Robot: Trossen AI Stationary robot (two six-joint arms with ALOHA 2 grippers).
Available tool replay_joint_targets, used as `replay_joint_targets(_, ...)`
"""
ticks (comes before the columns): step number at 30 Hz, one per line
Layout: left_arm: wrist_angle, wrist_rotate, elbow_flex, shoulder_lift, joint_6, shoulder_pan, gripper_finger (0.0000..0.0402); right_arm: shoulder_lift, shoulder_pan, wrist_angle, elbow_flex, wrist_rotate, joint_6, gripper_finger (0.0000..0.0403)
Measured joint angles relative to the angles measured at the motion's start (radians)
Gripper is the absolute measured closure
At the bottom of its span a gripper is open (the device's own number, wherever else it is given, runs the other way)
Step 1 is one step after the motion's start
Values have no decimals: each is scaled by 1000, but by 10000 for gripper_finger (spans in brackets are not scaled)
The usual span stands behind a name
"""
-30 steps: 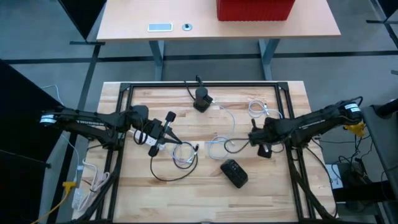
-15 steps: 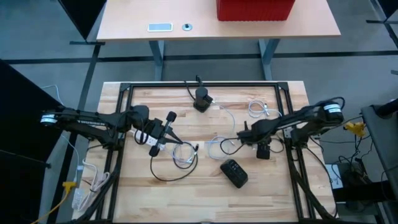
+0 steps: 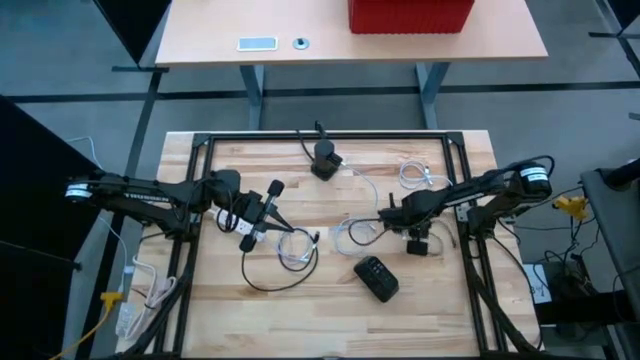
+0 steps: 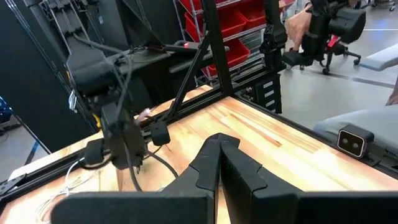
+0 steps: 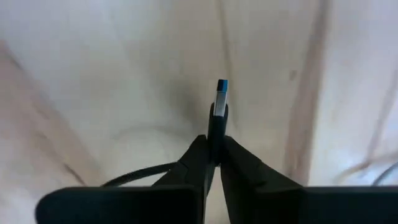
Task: Insert USB
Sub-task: Insert the black charger cable into the bottom black outlet extension
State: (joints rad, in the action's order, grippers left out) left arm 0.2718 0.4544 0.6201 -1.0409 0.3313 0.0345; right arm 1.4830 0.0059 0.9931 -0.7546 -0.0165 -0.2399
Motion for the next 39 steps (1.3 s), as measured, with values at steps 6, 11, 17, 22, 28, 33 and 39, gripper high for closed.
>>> replay_joint_targets(6,8,-25,0,0,0,0,402,-133,1,10,-63,-12,-59,387)
replay_joint_targets(11,63,-115,0,-28,-4,0,402,-233,23,-19,-121,-112,-83,387)
replay_joint_targets(17,292,-142,1,-201,-23,0,401,-251,72,-28,-183,-241,13,387)
replay_joint_targets(22,442,-247,51,-373,-16,1,374,-189,114,-38,-235,-380,92,387)
replay_joint_targets(28,424,-315,190,-556,-1,2,309,-108,158,-100,-310,-489,171,387)
replay_joint_targets(33,222,-317,348,-656,27,2,240,-64,191,-155,-381,-485,235,387)
replay_joint_targets(39,169,-382,432,-714,51,-2,209,-47,207,-158,-397,-475,223,387)
